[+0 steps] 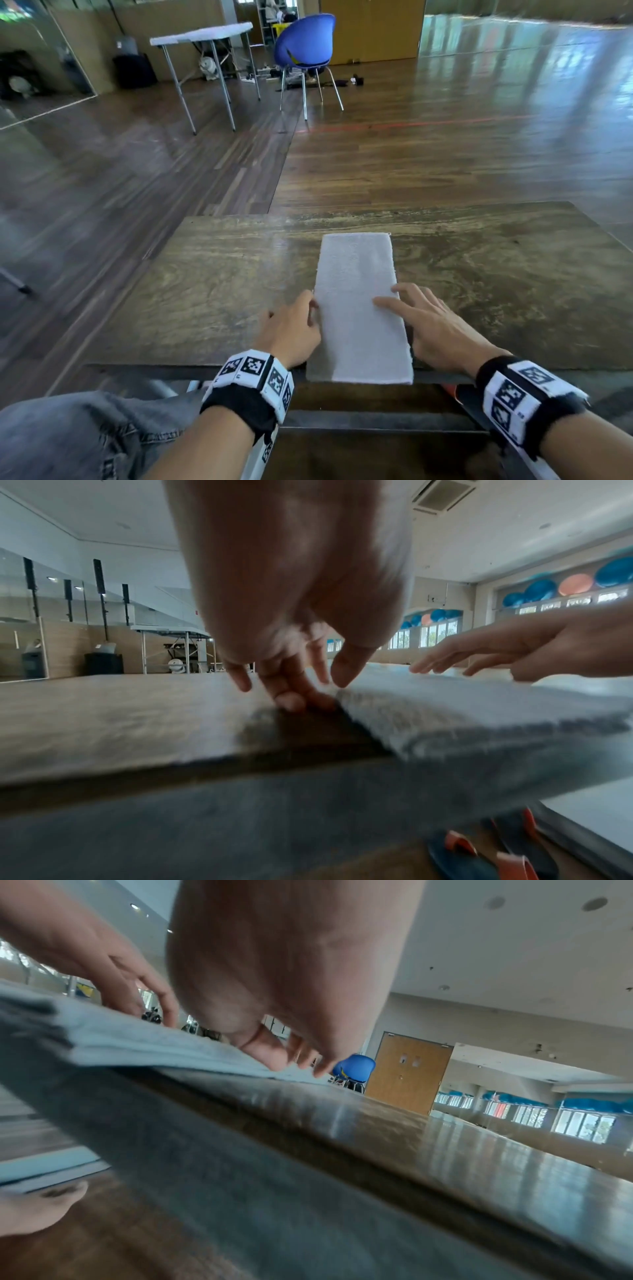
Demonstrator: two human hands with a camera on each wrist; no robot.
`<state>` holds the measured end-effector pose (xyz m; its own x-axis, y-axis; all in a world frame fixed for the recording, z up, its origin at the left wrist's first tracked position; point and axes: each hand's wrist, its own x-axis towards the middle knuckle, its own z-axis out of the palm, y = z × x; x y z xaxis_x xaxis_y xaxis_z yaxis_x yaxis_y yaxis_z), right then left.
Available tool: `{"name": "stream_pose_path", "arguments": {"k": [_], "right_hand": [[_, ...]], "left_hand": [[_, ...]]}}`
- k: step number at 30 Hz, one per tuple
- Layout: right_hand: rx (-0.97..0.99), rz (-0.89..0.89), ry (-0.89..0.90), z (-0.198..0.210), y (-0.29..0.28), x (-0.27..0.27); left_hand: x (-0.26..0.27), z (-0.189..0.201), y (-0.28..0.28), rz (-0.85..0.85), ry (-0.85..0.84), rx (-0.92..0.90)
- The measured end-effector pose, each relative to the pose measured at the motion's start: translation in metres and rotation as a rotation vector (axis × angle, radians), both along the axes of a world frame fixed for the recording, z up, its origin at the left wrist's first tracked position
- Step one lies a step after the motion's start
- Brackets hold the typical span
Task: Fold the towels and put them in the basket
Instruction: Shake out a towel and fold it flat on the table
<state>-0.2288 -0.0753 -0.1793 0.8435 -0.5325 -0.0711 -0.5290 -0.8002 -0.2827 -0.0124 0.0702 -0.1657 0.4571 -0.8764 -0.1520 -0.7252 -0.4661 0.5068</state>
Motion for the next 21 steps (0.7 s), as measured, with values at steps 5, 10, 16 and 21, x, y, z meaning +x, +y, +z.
{"name": "stream_pose_path", "arguments": {"k": [5, 10, 16, 21], "right_hand": [[0.091, 0.072, 0.021, -0.006, 0.009, -0.021], [0.157, 0.113, 0.009, -0.003, 0.016, -0.028], [0.259, 0.056, -0.094, 0.002, 0.022, -0.027], [0.324, -0.065, -0.310, 0.010, 0.024, -0.019]], "left_hand": [[0.000, -0.001, 0.019, -0.161, 0.061, 0.026], [0.006, 0.003, 0.027, -0.176, 0.126, 0.020], [0.009, 0.007, 0.026, -0.179, 0.105, 0.100], [0.007, 0.002, 0.029, -0.228, 0.031, 0.090]]}}
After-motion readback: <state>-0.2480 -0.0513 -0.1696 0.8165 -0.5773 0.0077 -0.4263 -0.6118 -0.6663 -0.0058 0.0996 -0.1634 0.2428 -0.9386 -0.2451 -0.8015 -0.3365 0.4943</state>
